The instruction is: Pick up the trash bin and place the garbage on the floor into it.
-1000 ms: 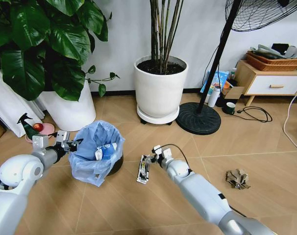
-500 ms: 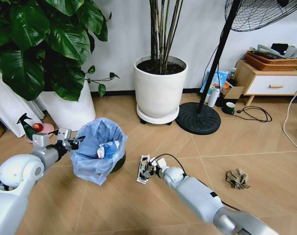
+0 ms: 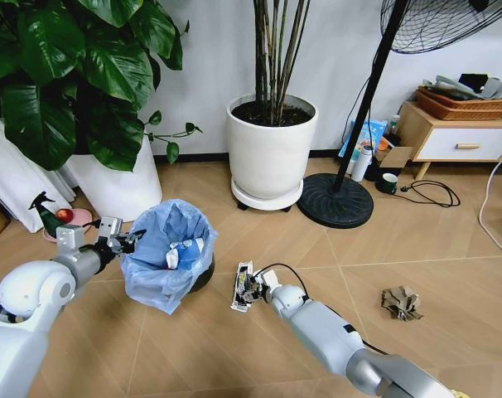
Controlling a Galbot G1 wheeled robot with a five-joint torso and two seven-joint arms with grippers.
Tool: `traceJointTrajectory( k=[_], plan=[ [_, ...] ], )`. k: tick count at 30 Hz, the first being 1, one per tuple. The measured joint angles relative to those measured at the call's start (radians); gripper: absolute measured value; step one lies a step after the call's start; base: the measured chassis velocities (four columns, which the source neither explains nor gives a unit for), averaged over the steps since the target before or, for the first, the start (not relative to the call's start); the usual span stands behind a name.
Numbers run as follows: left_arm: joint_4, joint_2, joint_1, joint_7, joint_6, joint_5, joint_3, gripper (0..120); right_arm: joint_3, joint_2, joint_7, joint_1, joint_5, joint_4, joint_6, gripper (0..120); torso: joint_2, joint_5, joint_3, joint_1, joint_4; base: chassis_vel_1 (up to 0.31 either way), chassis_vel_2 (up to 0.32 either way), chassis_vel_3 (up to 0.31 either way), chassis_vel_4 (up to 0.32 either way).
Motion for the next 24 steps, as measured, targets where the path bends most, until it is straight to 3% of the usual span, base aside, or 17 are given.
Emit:
traceJointTrajectory(
  k=[4, 24],
  plan=[
    [0.005, -0.003, -0.011, 0.000, 0.000, 0.000, 0.009, 0, 0.008, 0.004, -0.007, 0.000, -0.001, -0.005, 0.001, 100, 0.000, -0.0001, 0.000, 0.000, 0.0000, 0.000, 0.000, 0.000, 0.000],
    [0.014, 0.000, -0.025, -0.003, 0.000, -0.002, 0.015, 0, 0.021, 0.008, -0.013, -0.012, 0.000, -0.005, 0.013, 29, 0.000, 0.0001, 0.000, 0.000, 0.0002, 0.000, 0.000, 0.000, 0.000]
  ],
)
